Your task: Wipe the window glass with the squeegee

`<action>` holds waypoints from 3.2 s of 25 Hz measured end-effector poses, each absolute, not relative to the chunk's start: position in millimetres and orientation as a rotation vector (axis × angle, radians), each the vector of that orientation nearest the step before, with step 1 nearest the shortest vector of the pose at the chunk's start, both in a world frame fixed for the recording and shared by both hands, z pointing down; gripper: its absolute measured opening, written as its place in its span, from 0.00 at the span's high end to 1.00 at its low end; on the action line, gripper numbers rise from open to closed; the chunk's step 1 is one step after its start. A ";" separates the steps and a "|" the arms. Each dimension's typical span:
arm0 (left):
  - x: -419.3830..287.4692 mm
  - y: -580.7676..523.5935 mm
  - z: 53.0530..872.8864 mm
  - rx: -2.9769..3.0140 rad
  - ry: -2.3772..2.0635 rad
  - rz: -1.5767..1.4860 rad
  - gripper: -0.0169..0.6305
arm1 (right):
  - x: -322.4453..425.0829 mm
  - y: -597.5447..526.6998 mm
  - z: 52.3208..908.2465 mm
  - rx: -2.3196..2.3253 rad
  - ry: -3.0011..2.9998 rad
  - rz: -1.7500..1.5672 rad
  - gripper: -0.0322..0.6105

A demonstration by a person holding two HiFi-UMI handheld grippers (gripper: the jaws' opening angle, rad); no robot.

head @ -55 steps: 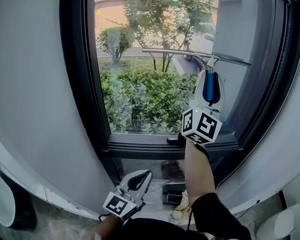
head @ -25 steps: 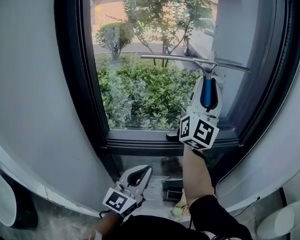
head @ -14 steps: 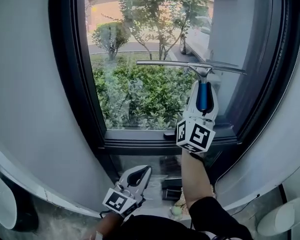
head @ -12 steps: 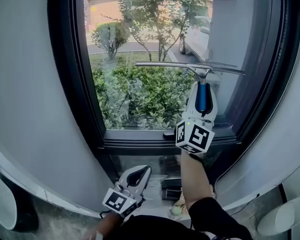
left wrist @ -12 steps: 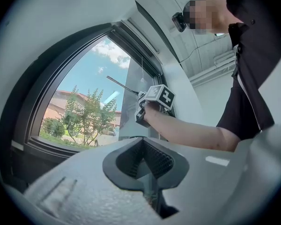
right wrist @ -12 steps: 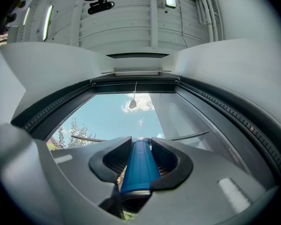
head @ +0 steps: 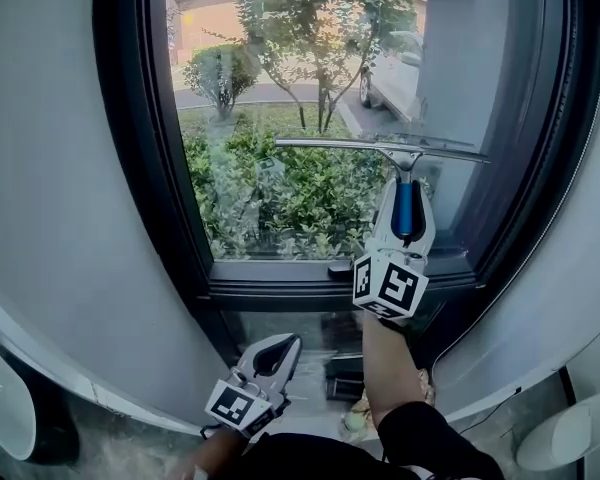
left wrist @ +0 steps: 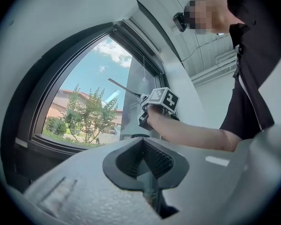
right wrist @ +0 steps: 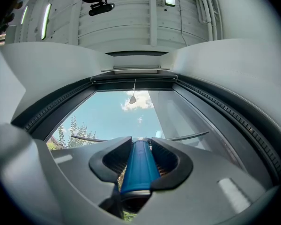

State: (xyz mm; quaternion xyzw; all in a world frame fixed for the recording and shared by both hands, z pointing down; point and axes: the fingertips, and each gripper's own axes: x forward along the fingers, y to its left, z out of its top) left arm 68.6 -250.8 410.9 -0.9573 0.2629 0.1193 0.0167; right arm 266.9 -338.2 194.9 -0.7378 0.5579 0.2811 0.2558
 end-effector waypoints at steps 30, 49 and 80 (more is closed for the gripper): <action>69.0 -238.8 434.4 -3.037 0.844 0.330 0.97 | 264.2 -335.6 263.4 -2.097 1.597 0.680 0.74; 67.0 -231.2 440.5 -3.091 0.871 0.352 0.97 | 264.2 -332.9 302.2 -2.163 1.648 0.599 0.74; 65.6 -232.4 452.2 -3.115 0.918 0.349 0.97 | 262.8 -333.6 350.6 -2.239 1.689 0.514 0.74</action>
